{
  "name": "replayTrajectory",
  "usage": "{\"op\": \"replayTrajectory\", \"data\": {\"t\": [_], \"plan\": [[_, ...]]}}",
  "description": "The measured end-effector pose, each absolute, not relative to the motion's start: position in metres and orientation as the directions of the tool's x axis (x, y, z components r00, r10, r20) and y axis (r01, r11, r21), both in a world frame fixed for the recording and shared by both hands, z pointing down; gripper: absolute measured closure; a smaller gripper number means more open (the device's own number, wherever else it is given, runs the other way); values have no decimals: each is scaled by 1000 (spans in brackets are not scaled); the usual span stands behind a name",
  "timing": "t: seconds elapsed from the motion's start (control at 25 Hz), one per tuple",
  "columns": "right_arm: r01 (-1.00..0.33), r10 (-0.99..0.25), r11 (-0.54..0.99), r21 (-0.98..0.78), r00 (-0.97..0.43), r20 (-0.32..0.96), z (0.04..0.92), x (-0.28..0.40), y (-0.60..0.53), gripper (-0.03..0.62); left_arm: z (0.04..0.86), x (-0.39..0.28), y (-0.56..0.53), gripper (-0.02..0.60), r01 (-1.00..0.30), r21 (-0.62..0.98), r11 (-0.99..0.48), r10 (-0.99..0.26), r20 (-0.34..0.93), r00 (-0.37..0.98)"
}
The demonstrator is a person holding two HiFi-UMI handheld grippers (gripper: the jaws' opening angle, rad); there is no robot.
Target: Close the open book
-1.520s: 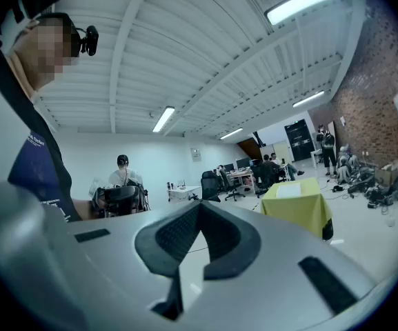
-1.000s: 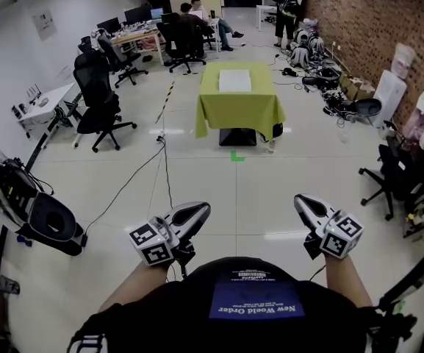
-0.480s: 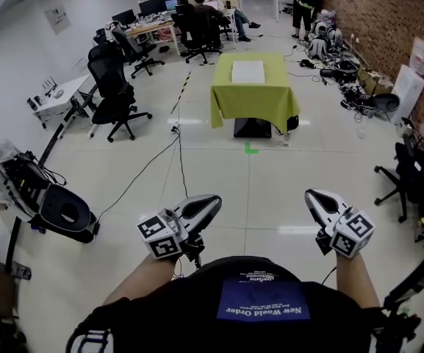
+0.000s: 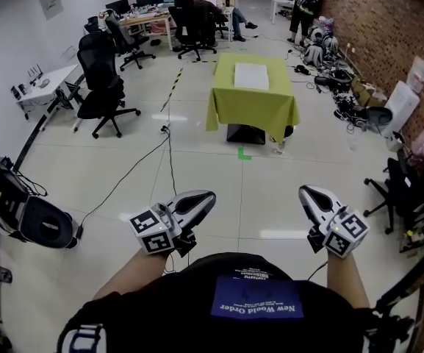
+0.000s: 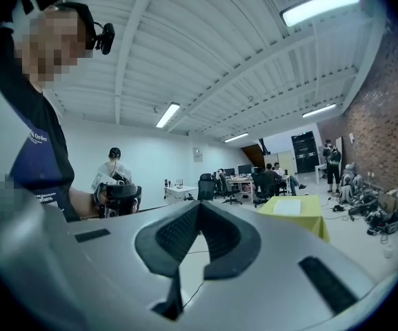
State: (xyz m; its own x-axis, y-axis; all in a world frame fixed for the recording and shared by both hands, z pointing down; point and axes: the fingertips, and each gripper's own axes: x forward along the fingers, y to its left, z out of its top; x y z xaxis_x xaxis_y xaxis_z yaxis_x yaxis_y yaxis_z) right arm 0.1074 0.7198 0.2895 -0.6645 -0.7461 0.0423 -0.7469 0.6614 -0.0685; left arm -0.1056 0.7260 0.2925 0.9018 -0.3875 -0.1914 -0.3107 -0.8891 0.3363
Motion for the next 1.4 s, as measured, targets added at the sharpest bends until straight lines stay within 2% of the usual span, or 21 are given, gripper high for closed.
{"op": "replayTrajectory", "data": {"t": [0.28,0.64,0.96,1.4], "plan": [[-781,-781,620,-69,-624,36,283,49,659,609,297,-173,658,580,-281,310,-908,-351,-196,916],[-781,-778,620,-73,-624,70,292,35,587,609,312,-183,586,580,-273,334,-902,-346,-183,920],[-719,-719,689,-88,-694,35,291,73,488,609,300,-145,508,580,-360,312,-879,-424,-169,890],[-625,-626,779,-45,-780,-11,273,172,372,609,276,-36,425,580,-467,270,-842,-514,-141,846]]}}
